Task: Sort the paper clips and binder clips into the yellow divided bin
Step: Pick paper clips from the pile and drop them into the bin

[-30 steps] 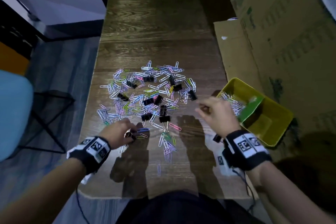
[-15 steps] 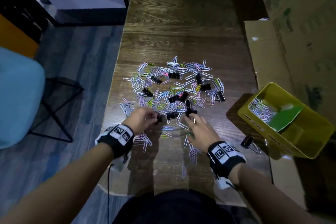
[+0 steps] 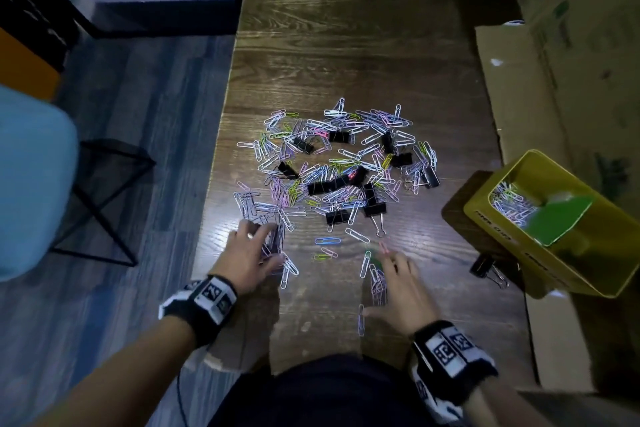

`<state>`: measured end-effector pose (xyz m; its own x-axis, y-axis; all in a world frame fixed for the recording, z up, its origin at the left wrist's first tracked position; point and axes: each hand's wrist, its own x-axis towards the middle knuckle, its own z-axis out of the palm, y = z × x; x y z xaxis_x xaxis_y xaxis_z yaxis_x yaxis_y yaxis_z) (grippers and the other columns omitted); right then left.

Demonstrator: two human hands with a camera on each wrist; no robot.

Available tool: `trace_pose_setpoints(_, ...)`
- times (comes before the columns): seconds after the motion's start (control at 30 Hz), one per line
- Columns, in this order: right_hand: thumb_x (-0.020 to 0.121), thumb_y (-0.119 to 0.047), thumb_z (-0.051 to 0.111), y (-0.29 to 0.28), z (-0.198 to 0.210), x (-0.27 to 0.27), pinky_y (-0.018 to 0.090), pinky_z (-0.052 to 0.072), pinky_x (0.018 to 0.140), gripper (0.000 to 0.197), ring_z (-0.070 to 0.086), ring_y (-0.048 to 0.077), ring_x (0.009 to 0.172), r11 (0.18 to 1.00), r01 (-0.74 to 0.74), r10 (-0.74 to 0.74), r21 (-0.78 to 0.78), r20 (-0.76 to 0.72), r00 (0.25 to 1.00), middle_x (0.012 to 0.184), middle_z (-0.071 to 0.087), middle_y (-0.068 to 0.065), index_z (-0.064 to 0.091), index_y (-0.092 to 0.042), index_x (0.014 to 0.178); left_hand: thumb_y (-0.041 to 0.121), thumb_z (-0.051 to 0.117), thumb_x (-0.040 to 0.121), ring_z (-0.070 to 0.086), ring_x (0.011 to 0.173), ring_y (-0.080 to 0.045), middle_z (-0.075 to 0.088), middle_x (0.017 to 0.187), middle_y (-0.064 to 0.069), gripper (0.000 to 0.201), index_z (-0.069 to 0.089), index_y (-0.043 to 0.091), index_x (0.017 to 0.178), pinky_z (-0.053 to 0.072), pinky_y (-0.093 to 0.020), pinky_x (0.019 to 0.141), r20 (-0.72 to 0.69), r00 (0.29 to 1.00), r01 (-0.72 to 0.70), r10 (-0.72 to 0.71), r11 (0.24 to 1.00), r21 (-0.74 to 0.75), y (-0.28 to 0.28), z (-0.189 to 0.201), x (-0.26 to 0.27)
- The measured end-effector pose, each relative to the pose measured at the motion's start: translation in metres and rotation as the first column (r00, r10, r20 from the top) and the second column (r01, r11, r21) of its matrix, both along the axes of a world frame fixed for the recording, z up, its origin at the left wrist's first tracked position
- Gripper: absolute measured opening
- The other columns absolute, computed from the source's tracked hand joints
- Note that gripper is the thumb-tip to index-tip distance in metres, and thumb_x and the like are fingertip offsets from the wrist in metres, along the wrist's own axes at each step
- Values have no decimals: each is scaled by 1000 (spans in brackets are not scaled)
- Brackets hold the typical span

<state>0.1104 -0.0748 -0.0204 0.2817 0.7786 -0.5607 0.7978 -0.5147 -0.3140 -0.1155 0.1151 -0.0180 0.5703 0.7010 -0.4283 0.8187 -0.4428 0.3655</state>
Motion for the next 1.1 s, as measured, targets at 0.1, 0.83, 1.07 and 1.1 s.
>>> trace_pose_setpoints(0.1,72,-37,77,7,-4,-15,33,34,106,85,33,23,126,997,-56,58,56,-30,998,138,32,0,31,-23,142,33,68,76,51,97,-31,41,113,-11,53,47,21,123,45,-41,93,61,998,8,-5,999,-49,-33,-2,14)
trace_pose_setpoints(0.83,79,-8,68,29,4,-43,38,36,103,86,35,36,131,1000,22,-23,16,31,999,145,26,18,15,-8,147,2,56,73,47,109,-34,34,126,-13,66,39,21,134,44,-42,94,-8,973,226,-229,965,-137,-86,1,87)
trace_pose_setpoints(1.07,83,-7,60,19,-4,-34,37,46,94,44,56,27,113,978,96,-69,187,-144,987,126,55,5,56,-21,125,6,65,77,60,96,-23,63,106,-7,33,66,14,108,45,-26,87,242,944,262,-225,956,-134,-68,1,79)
trace_pose_setpoints(1.1,85,-6,58,18,-4,-31,33,44,97,44,55,26,115,975,101,-71,200,-151,986,127,57,5,57,-22,126,7,67,76,62,93,-21,67,102,-6,29,68,15,105,47,-24,87,270,943,239,-194,961,-142,-66,1,78)
